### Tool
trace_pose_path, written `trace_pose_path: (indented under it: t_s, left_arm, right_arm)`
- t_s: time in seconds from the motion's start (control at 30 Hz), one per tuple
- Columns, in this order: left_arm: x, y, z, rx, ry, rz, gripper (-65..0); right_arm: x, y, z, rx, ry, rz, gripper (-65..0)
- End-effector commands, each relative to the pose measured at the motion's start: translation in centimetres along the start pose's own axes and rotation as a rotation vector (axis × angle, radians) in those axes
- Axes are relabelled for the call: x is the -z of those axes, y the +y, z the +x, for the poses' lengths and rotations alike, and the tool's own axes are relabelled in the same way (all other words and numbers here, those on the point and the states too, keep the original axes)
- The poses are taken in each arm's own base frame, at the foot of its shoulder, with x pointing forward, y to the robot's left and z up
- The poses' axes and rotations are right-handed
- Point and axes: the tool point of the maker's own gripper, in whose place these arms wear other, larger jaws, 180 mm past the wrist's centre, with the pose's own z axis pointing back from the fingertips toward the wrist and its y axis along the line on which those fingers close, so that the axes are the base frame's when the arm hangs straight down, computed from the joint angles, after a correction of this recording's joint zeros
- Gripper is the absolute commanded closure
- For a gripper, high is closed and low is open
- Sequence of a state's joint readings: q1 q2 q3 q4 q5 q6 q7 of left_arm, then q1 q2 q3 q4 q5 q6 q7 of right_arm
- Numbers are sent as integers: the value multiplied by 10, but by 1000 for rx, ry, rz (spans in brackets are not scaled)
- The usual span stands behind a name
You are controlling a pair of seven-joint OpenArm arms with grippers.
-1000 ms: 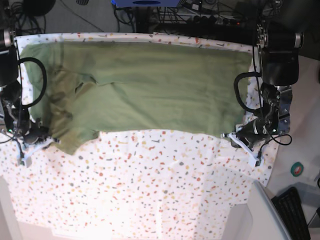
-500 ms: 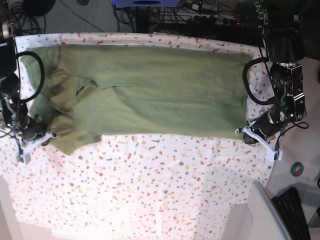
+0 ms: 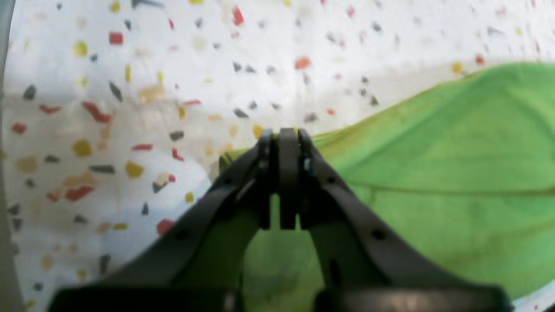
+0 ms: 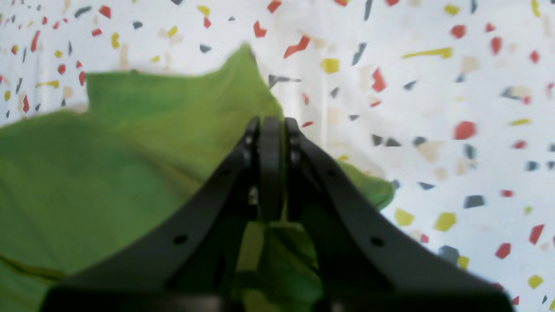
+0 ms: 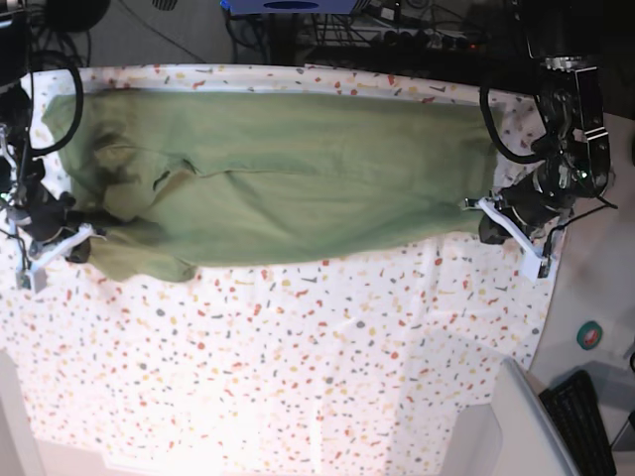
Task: Layout the t-shirt on the table in an organized manner, then fold the t-shirt properly
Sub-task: 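Fold the held long edge over onto the shirt with both grippers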
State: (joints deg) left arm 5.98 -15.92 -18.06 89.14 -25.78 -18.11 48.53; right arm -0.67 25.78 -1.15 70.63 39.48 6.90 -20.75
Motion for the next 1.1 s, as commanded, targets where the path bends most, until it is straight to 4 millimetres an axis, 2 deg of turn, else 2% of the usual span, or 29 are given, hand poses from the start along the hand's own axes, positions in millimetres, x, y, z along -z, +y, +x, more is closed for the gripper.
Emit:
trace_pose_path:
  t_s: [0.0,0.07,0.17,0.37,0.6,0.77,1.07]
  left_arm:
    - [-10,2,16,23,-54,3,0]
    - [-20,-3,17,60,-74,-15,0]
    - [-30,2,9,77,-70,-6,0]
    - [-38,6,-30,67,11,4,0]
    - [-48,6,-60,63,72,7,0]
    - [-49,6,-72,56,100,8,0]
    - [-48,12,-74,58,111,19,0]
  right_arm:
    - [-7,-2,20,-10,-62,6,0]
    - [-14,-5,18,-3,-71,-1,0]
    - [-23,-6,10,-4,-66,-2,0]
    - [-40,-12,-13,8,-7,-16,0]
    - [-49,-16,-46,12,60,-25,0]
    - [-49,-9,-64,38,87,-17,0]
    - [-57,-10,-90,50,138,-21,0]
